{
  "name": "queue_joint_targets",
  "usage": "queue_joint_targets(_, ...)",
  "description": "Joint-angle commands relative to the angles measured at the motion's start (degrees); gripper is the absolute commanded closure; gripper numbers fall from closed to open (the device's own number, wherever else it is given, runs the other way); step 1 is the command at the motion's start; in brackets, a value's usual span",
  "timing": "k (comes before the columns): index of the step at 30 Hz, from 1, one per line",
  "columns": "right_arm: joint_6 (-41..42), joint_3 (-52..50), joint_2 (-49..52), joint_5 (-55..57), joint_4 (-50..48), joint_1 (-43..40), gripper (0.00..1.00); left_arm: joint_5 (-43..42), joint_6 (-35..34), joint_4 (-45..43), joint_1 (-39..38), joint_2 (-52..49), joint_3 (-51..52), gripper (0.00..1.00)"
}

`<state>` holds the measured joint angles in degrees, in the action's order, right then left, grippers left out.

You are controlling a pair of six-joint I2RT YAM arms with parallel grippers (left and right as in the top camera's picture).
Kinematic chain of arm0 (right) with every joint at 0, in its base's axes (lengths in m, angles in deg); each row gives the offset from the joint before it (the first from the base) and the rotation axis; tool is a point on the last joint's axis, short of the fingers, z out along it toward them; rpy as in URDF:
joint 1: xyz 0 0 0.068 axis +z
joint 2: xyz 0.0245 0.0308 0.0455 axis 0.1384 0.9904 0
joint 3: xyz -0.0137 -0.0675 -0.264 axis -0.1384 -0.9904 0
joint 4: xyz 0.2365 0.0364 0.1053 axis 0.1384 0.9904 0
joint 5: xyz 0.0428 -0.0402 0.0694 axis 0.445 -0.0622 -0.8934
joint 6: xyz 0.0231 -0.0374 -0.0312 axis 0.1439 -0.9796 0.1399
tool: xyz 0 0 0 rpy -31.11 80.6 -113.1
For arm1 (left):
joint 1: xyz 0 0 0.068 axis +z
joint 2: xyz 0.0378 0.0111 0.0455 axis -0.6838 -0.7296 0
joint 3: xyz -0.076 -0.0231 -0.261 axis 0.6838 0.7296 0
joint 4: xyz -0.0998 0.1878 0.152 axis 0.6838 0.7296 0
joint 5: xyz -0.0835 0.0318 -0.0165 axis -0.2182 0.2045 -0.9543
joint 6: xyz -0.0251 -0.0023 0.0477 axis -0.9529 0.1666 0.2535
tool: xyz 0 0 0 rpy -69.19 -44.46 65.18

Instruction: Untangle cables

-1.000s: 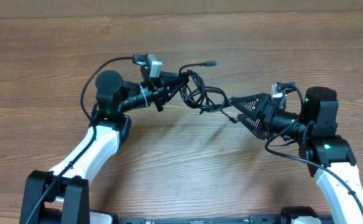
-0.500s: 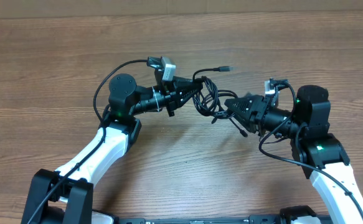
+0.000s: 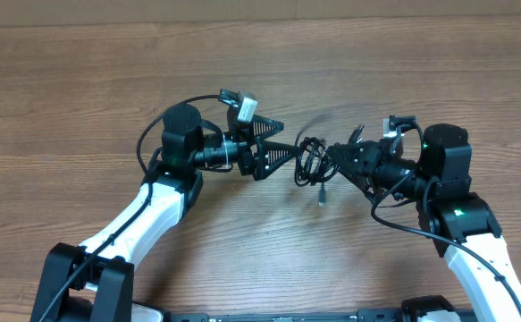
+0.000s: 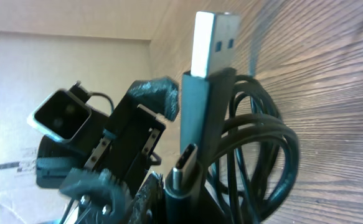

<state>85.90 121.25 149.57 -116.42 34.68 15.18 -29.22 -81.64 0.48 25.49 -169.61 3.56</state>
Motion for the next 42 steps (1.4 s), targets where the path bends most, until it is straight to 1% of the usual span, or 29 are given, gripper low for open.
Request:
queue_joint_targets(1, -0.4, 1.1, -0.9, 2.5, 0.5, 0.0, 0.89, -14.2, 2.9, -2.3, 0.0, 0.4, -0.6, 0.00)
queue_joint_targets(2, -0.4, 1.1, -0.9, 2.6, 0.5, 0.0, 0.89, -19.7, 5.7, -3.6, 0.0, 0.4, -0.6, 0.00)
queue_joint_targets(4, -0.4, 1.1, -0.9, 2.6, 0.5, 0.0, 0.89, -27.1, 9.3, -4.5, -0.1, 0.4, -0.6, 0.00)
queue_joint_targets(5, -0.4, 1.1, -0.9, 2.5, 0.5, 0.0, 0.89, -29.5, 10.7, -4.4, -0.1, 0.4, -0.6, 0.00)
queue_joint_targets(7, -0.3, 1.1, -0.9, 2.5, 0.5, 0.0, 0.89, -29.4, 10.7, -4.3, -0.1, 0.4, -0.6, 0.00)
queue_joint_targets(10, 0.0, 1.1, -0.9, 1.3, 0.4, 0.0, 0.89, -29.4, 14.5, -4.3, -0.4, 0.4, -0.5, 0.00)
queue_joint_targets(11, 0.0, 1.1, -0.9, 0.0, -0.2, 0.0, 0.89, -28.5, 17.0, -4.3, -1.5, 0.4, -0.5, 0.00)
queue_joint_targets(16, 0.0, 1.1, -0.9, -3.4, -1.9, 0.0, 0.88, -22.0, 17.1, -3.7, -5.5, 0.4, -0.5, 0.00)
queue_joint_targets(18, 0.0, 1.1, -0.9, -5.2, -2.8, 0.0, 0.88, -20.0, 18.9, -0.3, -6.1, 0.4, -0.5, 0.00)
queue_joint_targets(21, 0.0, 1.1, -0.9, -7.2, -4.1, 0.0, 0.88, -19.1, 24.0, 6.1, -6.1, 0.4, -0.5, 0.00)
queue_joint_targets(23, 0.0, 1.1, -0.9, -7.4, -4.1, 0.0, 0.88, -18.2, 24.1, 6.7, -6.1, 0.4, -0.5, 0.00)
queue_joint_targets(25, 0.0, 1.1, -0.9, -7.6, -4.3, 0.0, 0.88, -15.0, 24.1, 7.3, -6.8, 0.4, -0.5, 0.00)
queue_joint_targets(28, 0.0, 1.1, -0.9, -7.6, -4.3, 0.0, 0.87, -9.3, 24.2, 7.9, -11.4, 0.4, -0.5, 0.00)
queue_joint_targets(31, 0.0, 1.1, -0.9, -7.6, -4.3, 0.0, 0.85, -4.7, 24.2, 7.9, -13.2, 0.4, -0.5, 0.00)
queue_joint_targets(34, -0.3, 1.1, -0.9, -7.6, -4.2, 0.0, 0.84, -4.2, 24.2, 7.9, -13.0, 0.4, -0.5, 0.01)
queue_joint_targets(35, -0.5, 1.1, -0.9, -7.6, -4.3, 0.0, 0.83, -4.2, 24.2, 7.9, -13.0, 0.4, -0.5, 0.12)
queue_joint_targets(36, -0.5, 1.1, -0.9, -7.6, -4.2, 0.0, 0.83, -4.2, 24.2, 7.9, -13.1, 0.4, -0.5, 0.31)
queue_joint_targets(37, -0.5, 1.1, -0.9, -7.6, -4.2, 0.0, 0.83, -4.2, 24.2, 7.9, -13.1, 0.4, -0.5, 0.39)
queue_joint_targets(38, -0.5, 1.1, -0.9, -7.6, -4.2, 0.0, 0.83, -4.2, 24.2, 7.9, -13.1, 0.4, -0.5, 0.44)
queue_joint_targets(40, -0.5, 1.1, -0.9, -7.6, -4.2, 0.0, 0.83, -4.2, 24.1, 7.9, -13.1, 0.4, -0.5, 0.39)
queue_joint_targets(42, -1.6, 1.1, -0.9, -7.6, -4.2, 0.0, 0.83, -4.4, 24.1, 8.5, -13.1, 0.4, -0.5, 0.39)
